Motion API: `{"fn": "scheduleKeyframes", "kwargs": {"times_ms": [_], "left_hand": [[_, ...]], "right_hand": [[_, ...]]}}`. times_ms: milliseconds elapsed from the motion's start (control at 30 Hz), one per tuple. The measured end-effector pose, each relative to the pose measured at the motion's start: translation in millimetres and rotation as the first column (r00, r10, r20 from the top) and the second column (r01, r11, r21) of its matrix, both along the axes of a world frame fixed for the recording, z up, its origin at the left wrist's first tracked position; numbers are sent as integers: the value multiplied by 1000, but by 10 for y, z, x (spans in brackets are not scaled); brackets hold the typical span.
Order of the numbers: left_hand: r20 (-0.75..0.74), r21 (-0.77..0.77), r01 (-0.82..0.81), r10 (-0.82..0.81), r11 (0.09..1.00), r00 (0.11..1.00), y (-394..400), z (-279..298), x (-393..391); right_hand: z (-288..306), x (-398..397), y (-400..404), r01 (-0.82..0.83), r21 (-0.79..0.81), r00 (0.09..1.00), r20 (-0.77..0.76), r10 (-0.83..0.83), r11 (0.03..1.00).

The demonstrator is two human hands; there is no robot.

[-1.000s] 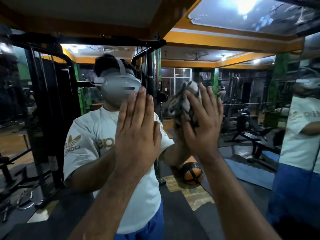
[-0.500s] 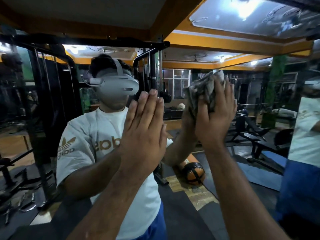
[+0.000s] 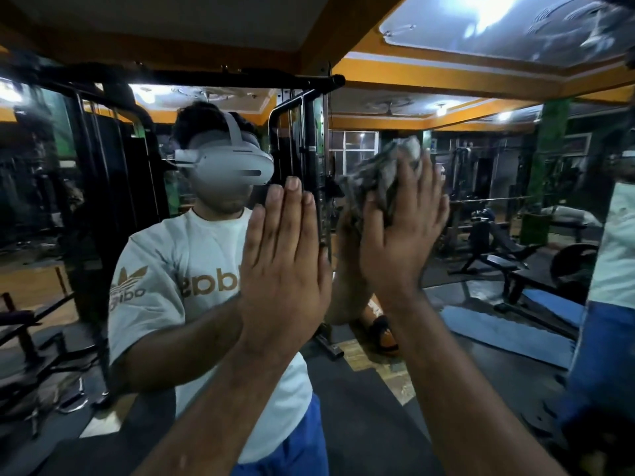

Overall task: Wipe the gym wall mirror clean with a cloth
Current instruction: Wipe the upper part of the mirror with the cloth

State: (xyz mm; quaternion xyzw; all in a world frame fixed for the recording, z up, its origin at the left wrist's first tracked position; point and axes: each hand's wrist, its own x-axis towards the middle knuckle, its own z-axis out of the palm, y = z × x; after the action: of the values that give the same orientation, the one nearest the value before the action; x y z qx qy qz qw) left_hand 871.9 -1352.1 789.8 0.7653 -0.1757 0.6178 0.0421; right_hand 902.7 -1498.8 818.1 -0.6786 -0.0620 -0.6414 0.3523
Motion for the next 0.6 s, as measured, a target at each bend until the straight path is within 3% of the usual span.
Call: {"fn": "scheduleKeyframes", "kwargs": {"times_ms": [67, 133, 200, 300, 333, 400, 500, 567, 600], "left_hand": [[-21, 36, -16, 17, 999, 1000, 39, -3, -7], [-31, 75, -13, 16, 997, 999, 84, 6, -22], [-31, 77, 32, -30, 997, 999, 120, 25, -59], [10, -23, 79, -79, 997, 997, 223, 79, -153], [24, -58, 63, -62, 996, 998, 271, 105, -176], [26, -88, 7, -5, 996, 1000, 379, 168, -203], [-29, -8, -53, 52, 999, 998, 554, 182, -216], [-54, 58, -71, 74, 996, 996, 631, 142, -219], [-53, 72, -83, 87, 994, 995, 651, 124, -222]], "right_hand": [[-152, -20, 66, -6, -253, 999, 43, 18, 967], [-227, -28, -82, 51, -411, 996, 82, -19, 910], [-154, 12, -240, 70, -306, 996, 80, -48, 949], [76, -4, -55, -8, 63, 1000, -15, 9, 998], [107, -44, 94, -4, 70, 1000, -24, 6, 998], [24, -121, 329, 7, -136, 1000, 25, -3, 991], [-193, -206, 382, 19, -456, 997, 75, 17, 890], [-220, -185, 292, 13, -465, 997, 74, 24, 885], [-186, -161, 270, -6, -392, 997, 68, 35, 920]]}}
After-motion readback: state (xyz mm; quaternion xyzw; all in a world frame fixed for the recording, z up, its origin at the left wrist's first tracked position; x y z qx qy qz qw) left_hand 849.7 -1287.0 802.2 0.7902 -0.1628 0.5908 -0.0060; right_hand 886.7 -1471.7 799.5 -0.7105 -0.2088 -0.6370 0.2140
